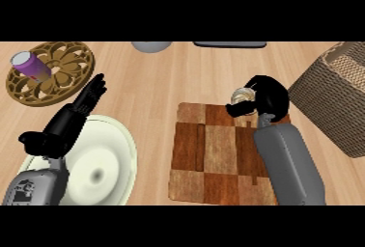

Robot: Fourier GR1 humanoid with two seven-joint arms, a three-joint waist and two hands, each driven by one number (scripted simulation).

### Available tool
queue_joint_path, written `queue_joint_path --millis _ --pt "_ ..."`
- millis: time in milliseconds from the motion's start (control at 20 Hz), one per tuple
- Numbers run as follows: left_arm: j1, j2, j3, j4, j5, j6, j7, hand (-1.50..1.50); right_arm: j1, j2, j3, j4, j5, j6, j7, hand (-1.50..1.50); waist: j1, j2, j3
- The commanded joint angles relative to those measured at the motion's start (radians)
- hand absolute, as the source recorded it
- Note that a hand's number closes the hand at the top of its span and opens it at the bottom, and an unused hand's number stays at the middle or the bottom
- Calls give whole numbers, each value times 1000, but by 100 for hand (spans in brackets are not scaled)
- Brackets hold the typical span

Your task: Pick the cupcake from the cutting board and place it in the basket

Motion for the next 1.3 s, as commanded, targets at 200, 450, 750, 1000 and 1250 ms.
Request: queue_joint_path --millis 200,450,750,1000,1250 --pt "-3 -23 -27 4 -20 13 20 0 -182 6 114 -109 -61 -392 159 150 -4 -8 0" --pt "-3 -4 4 9 -18 17 4 0 -222 6 247 -212 52 -443 392 150 -28 -11 -1" --pt "-29 -7 28 39 -2 20 8 0 -346 6 169 -272 169 -250 553 150 -40 -10 -2" --pt "16 18 45 -3 6 2 4 0 -361 -68 45 -202 171 -193 457 150 -35 -8 -1" --pt "-26 -25 -4 16 -35 33 19 0 -431 -149 -68 -90 157 -255 386 150 -34 -5 -1"
